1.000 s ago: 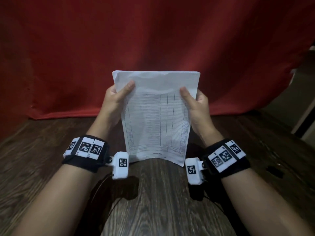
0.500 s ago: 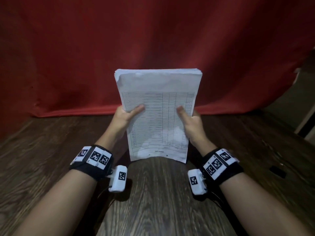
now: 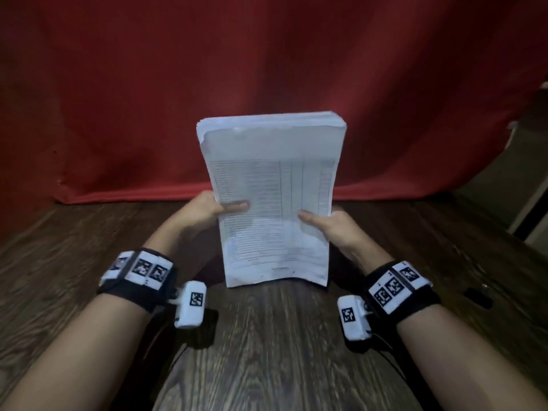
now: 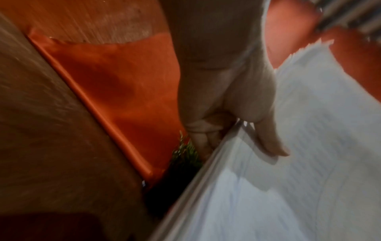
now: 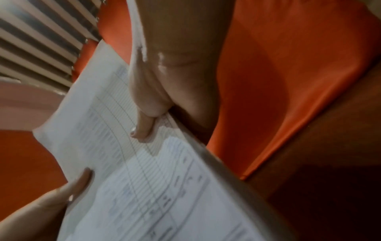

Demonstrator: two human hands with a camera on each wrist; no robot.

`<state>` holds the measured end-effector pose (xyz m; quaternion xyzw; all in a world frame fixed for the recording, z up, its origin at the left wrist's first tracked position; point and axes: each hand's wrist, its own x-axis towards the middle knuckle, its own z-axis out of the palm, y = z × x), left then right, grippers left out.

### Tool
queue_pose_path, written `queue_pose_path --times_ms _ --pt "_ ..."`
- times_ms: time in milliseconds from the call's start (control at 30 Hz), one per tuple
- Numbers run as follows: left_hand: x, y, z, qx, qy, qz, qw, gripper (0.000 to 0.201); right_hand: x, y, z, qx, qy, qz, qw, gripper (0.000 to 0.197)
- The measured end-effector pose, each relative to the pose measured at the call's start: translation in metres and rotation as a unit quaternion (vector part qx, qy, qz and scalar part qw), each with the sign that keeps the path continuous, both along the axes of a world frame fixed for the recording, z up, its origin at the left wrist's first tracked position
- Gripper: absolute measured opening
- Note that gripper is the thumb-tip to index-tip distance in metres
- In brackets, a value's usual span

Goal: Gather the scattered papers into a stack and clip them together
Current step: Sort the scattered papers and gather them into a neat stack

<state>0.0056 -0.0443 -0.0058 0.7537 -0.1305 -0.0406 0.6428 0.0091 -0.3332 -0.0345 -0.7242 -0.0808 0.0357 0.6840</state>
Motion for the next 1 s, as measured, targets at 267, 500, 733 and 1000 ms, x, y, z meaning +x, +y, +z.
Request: queue_pose_path --times_ms 267,500,733,1000 --pt "-0.001 0.022 0.097 0.208 -0.314 0.256 0.89 0.113 0.007 -0.009 0.096 -0.361 -0.185 -0.005 0.914 0.023" --pt "-0.014 0.015 0.111 0.098 -0.156 0.032 0.982 0.013 -0.009 0.0 0.137 -0.51 -0.228 0.021 0.829 0.02" --pt "-0.011 0.037 0.067 -0.044 -0.157 0.116 0.98 0.011 0.014 -0.064 0.089 -0.348 -0.12 0.08 0.926 0.02" --pt "0.001 0.016 0.019 -0.14 -0.127 0.193 0.963 0.006 0.015 -0.039 0.032 0.098 -0.071 -0.047 0.992 0.036"
